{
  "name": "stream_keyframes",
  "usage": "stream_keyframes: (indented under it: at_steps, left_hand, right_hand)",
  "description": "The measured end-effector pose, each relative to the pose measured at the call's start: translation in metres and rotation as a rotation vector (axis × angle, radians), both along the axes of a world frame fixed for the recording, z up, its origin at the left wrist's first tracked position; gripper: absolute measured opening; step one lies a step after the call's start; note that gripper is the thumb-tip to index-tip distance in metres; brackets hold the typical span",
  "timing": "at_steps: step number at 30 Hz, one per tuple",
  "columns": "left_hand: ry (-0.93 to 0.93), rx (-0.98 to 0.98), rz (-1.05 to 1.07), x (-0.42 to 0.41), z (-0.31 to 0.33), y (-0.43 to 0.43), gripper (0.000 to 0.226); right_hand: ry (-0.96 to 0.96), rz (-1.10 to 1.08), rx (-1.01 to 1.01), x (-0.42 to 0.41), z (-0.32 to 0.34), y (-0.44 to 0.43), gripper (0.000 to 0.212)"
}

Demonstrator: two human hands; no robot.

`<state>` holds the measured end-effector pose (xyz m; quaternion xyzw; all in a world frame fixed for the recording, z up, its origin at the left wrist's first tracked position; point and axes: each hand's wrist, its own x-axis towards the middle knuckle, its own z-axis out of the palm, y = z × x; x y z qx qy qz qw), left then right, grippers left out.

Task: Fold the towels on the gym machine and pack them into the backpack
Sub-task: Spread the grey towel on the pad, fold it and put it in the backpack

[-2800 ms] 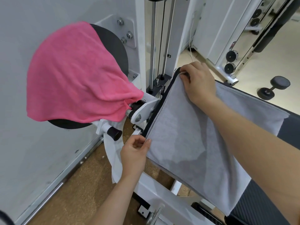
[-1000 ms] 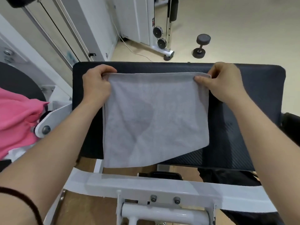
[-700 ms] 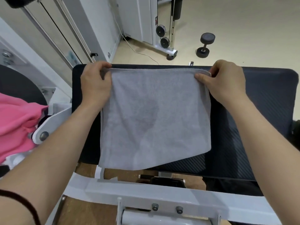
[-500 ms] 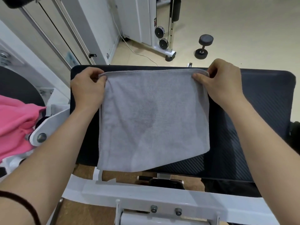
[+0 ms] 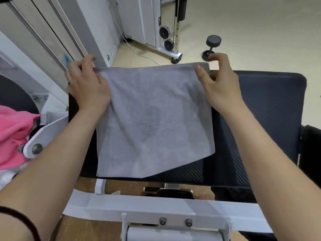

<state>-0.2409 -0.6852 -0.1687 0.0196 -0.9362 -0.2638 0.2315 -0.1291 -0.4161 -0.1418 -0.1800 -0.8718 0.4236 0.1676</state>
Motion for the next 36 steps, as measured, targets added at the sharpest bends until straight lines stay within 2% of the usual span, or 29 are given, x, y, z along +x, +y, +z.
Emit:
stream_keyframes:
  at_steps: [2,5,7,10,12,14,18,19,22,25,27,29,31,33,36]
  left_hand:
    - [0.058,-0.039,-0.201,0.035,0.000,0.011,0.046]
    - [0.005,-0.098,-0.699,0.110,-0.028,0.030,0.031]
    - [-0.063,-0.144,-0.836,0.156,-0.050,0.041,0.026]
    - [-0.144,-0.226,-0.825,0.191,-0.074,0.049,0.025]
    - [-0.157,-0.313,-0.796,0.197,-0.081,0.048,0.041]
    - [-0.145,-0.319,-0.794,0.198,-0.083,0.046,0.045]
    - [-0.098,-0.197,-0.775,0.197,-0.083,0.046,0.024]
    - [-0.097,-0.166,-0.765,0.196,-0.083,0.047,0.020]
    - [-0.128,-0.089,-0.750,0.195,-0.082,0.049,0.025]
    - [-0.196,0.011,-0.755,0.192,-0.076,0.048,0.028]
    - [-0.250,0.088,-0.737,0.189,-0.072,0.046,0.030]
    - [-0.241,0.101,-0.720,0.188,-0.071,0.045,0.029]
    - [-0.161,0.023,-0.710,0.185,-0.072,0.044,0.029]
    - [-0.103,-0.082,-0.674,0.177,-0.072,0.042,0.032]
    - [-0.108,-0.246,-0.579,0.164,-0.070,0.039,0.040]
  right_hand:
    - [-0.064,-0.031,0.018,0.032,-0.001,0.000,0.047]
    - [-0.221,-0.054,-0.014,0.083,-0.015,-0.002,0.044]
    - [-0.322,-0.020,-0.061,0.113,-0.030,-0.005,0.038]
    - [-0.383,0.083,-0.160,0.144,-0.053,-0.015,0.032]
    - [-0.356,0.092,-0.083,0.154,-0.068,-0.024,0.026]
    - [-0.288,0.046,-0.034,0.156,-0.077,-0.030,0.023]
    - [-0.199,0.037,-0.115,0.156,-0.076,-0.031,0.009]
    - [-0.191,0.043,-0.166,0.156,-0.073,-0.029,0.003]
    - [-0.220,0.095,-0.406,0.152,-0.062,-0.025,0.015]
    - [-0.223,0.204,-0.667,0.148,-0.055,-0.023,0.006]
    - [-0.271,0.286,-0.562,0.147,-0.057,-0.021,0.021]
    - [-0.284,0.259,-0.296,0.146,-0.061,-0.020,0.018]
    - [-0.210,0.230,-0.129,0.146,-0.062,-0.021,0.013]
    - [-0.150,0.198,-0.106,0.147,-0.061,-0.024,0.013]
    - [-0.197,0.096,-0.219,0.148,-0.059,-0.025,0.013]
